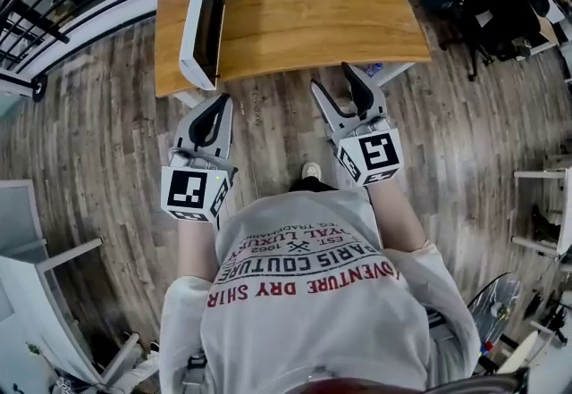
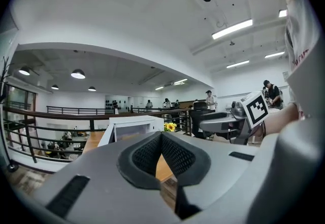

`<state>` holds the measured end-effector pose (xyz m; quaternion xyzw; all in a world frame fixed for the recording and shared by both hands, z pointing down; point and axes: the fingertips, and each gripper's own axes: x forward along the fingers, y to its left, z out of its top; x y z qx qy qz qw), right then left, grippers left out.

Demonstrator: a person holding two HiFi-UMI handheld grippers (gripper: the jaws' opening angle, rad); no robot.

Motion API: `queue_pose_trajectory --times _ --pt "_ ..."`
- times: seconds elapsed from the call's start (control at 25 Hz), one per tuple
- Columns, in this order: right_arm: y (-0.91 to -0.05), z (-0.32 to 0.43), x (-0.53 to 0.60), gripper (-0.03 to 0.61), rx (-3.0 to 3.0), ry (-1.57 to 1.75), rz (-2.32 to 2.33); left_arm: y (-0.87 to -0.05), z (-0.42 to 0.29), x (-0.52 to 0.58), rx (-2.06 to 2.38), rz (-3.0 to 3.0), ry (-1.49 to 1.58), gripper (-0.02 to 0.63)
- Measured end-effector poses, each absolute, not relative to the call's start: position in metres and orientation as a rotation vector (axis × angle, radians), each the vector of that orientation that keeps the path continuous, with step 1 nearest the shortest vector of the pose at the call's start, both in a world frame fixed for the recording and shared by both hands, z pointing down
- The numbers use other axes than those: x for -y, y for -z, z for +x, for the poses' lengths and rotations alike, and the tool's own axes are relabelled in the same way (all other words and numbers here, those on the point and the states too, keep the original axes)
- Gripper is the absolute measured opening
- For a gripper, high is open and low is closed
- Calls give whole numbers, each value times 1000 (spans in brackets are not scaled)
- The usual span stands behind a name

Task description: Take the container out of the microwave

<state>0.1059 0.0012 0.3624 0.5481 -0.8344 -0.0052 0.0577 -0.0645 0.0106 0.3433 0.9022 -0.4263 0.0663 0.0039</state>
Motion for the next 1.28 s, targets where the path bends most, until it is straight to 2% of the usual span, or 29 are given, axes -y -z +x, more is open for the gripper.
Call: queue_pose_trajectory --times 0.32,0.6,1.28 --pt "-372 176 70 256 2609 -48 1463 -347 11 43 1476 2713 -232 14" --pt "-390 199 124 256 2611 -84 1365 -369 46 80 1475 2657 -293 14" --pt "-450 147 303 256 2466 -48 1036 -398 29 240 1515 2610 -284 14"
